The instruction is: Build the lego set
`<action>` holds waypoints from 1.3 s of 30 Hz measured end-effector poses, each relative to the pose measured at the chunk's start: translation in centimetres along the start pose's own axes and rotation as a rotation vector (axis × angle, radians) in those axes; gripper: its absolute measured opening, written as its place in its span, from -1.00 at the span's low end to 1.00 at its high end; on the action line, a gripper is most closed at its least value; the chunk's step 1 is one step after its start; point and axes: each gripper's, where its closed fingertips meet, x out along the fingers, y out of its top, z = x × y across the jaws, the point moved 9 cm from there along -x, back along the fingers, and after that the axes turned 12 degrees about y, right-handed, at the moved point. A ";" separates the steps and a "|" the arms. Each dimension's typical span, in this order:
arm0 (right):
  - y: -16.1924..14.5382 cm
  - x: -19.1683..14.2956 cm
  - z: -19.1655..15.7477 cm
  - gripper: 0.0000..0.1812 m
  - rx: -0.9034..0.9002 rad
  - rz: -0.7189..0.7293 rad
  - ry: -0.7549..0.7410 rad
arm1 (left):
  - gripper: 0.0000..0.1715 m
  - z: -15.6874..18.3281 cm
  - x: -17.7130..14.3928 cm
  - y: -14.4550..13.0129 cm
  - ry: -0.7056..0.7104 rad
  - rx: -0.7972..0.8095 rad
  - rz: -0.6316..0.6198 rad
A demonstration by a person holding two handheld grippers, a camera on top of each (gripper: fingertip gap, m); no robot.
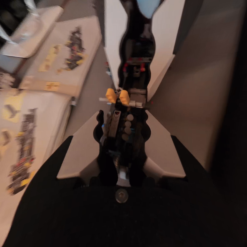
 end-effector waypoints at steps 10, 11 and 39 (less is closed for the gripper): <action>1.5 -2.3 -2.0 -0.55 0.498 0.200 -0.413 | -0.71 -1.1 -4.7 3.3 0.301 -0.341 0.220; 1.6 -2.3 -2.2 -0.55 0.564 0.245 -0.417 | -0.75 -0.7 -4.5 3.4 0.274 -0.385 0.194; -6.6 -7.1 -6.6 -0.55 0.566 0.837 -0.268 | -1.00 -5.7 4.3 3.5 -0.752 -0.218 0.005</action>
